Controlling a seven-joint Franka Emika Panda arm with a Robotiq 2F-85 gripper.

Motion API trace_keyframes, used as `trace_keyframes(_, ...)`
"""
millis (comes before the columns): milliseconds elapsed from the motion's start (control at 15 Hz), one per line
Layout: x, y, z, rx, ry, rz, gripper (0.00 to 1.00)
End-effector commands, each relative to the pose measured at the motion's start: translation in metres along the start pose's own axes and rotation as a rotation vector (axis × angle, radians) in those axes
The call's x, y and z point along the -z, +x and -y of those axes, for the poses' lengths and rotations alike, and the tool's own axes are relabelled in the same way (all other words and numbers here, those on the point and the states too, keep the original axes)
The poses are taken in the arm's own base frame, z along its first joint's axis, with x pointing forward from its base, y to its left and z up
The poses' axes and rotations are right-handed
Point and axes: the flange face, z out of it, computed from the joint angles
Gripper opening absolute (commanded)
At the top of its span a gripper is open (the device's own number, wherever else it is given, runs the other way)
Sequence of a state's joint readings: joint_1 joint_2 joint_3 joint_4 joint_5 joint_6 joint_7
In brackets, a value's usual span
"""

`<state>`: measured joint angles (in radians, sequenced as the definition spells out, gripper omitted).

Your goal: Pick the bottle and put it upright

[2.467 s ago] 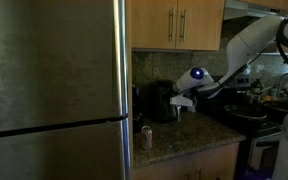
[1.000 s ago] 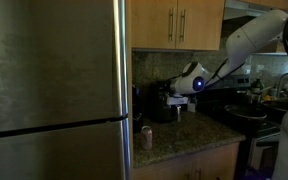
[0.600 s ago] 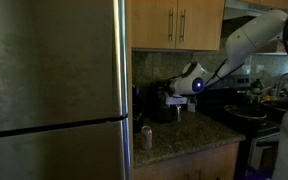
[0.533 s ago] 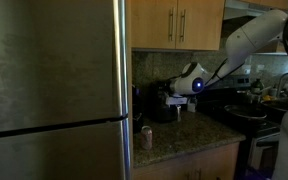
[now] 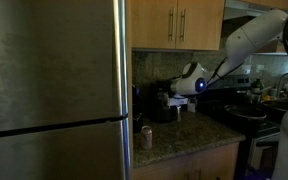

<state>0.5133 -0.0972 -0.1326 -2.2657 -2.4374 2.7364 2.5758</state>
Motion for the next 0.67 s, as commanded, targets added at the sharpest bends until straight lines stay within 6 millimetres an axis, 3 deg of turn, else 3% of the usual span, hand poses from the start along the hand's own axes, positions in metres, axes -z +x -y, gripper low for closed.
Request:
trace_keyframes(0,0.006,-0.002,0.003,-0.079,0.05,0.122,0.27)
trace_keyframes(133,0.007,-0.002,0.005,-0.088,0.06,0.117,0.27)
trace_keyframes(200,0.01,-0.008,0.004,-0.064,0.045,0.109,0.52)
trace_keyframes(467,0.01,-0.007,0.004,-0.072,0.046,0.11,0.52)
trace_keyframes(533,0.004,-0.012,0.002,-0.066,0.036,0.123,0.27)
trace_keyframes(600,-0.004,-0.032,-0.003,-0.049,0.018,0.156,0.27)
